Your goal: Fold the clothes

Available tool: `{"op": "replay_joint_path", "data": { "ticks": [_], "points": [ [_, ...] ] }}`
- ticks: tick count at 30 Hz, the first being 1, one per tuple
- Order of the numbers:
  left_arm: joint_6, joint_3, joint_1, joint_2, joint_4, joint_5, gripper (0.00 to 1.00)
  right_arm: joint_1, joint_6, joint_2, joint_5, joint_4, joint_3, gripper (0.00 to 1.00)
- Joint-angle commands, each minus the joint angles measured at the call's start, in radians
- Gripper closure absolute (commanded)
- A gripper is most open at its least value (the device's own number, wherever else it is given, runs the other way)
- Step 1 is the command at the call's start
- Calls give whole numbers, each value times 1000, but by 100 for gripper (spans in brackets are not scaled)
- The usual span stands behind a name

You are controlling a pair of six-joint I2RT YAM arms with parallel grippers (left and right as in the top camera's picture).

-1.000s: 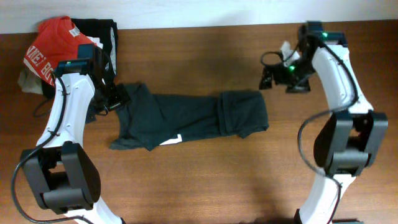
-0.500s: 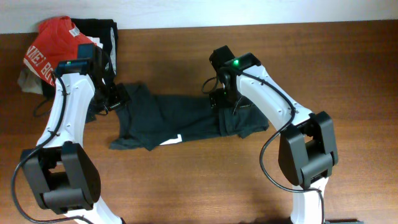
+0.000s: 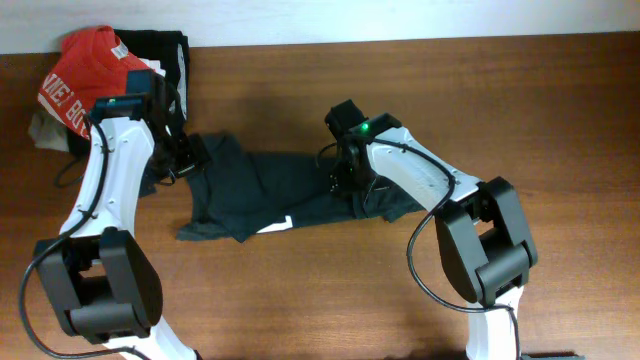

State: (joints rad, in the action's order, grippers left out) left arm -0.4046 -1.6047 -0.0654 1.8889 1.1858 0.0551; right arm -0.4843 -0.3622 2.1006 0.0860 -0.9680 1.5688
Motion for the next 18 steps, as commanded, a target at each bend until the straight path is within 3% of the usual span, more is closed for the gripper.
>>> {"op": "replay_joint_path", "data": {
  "ticks": [1, 4, 8, 13, 18],
  "points": [
    [-2, 3, 4, -4, 1, -7, 1, -5, -14, 1, 6, 16, -33, 16],
    [-2, 3, 4, -4, 0, -7, 1, 0, -14, 0, 9, 27, -32, 54],
    [-2, 3, 4, -4, 1, -7, 1, 27, -14, -8, 8, 3, 6, 94],
    [-1, 3, 4, -4, 1, -6, 1, 31, -13, -20, -13, -93, 147, 96],
    [-2, 3, 4, -4, 1, -7, 1, 2, -13, -20, -199, -117, 207, 96]
  ]
}}
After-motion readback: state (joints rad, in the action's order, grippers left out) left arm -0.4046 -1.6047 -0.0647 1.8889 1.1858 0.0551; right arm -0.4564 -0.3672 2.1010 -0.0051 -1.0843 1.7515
